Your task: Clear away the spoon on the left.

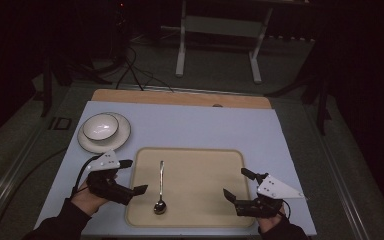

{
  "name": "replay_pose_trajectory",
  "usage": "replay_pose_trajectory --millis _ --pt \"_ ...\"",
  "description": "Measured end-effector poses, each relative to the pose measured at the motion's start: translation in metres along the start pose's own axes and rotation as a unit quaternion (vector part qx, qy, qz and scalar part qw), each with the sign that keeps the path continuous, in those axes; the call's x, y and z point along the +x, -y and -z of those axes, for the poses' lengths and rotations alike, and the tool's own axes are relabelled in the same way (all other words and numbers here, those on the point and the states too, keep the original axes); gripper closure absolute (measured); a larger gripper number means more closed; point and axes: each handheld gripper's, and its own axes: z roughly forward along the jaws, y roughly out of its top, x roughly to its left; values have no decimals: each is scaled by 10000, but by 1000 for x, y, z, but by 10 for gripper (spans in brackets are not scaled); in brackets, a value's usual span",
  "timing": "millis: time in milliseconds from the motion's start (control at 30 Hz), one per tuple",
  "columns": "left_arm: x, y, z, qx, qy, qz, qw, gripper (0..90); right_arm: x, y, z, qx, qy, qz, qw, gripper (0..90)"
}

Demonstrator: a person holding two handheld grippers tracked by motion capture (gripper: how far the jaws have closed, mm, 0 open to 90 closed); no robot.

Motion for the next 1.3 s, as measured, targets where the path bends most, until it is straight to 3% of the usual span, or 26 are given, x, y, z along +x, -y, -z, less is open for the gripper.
replay_pose_trajectory --millis 300,433,633,800,900,933,1033,1133,1300 --pt "-1 23 3 -62 -187 -113 9997 21 -1 0 0 3 -7 -15 10000 139" --pt "1 31 4 -135 -228 7 9996 21 -1 0 0 6 -3 -16 10000 139" --pt "6 45 4 -272 -495 53 9984 21 -2 1 -2 40 -29 -42 10000 139" --pt "13 50 2 -409 -719 294 9961 21 -3 2 -2 45 -41 -76 10000 139" --pt "14 50 2 -400 -764 305 9958 21 -3 2 -2 56 -42 -86 9999 139" --pt "18 51 1 -432 -994 441 9931 21 -4 3 -3 72 -69 -95 9999 139" --pt "21 52 2 -404 -1271 573 9894 22 -3 3 -4 91 -85 -93 9999 139" --pt "25 54 2 -436 -1357 752 9869 22 -4 3 -4 103 -94 -94 9999 139" --pt "27 55 5 -513 -1490 851 9838 22 -4 3 -5 118 -76 -91 9999 139"
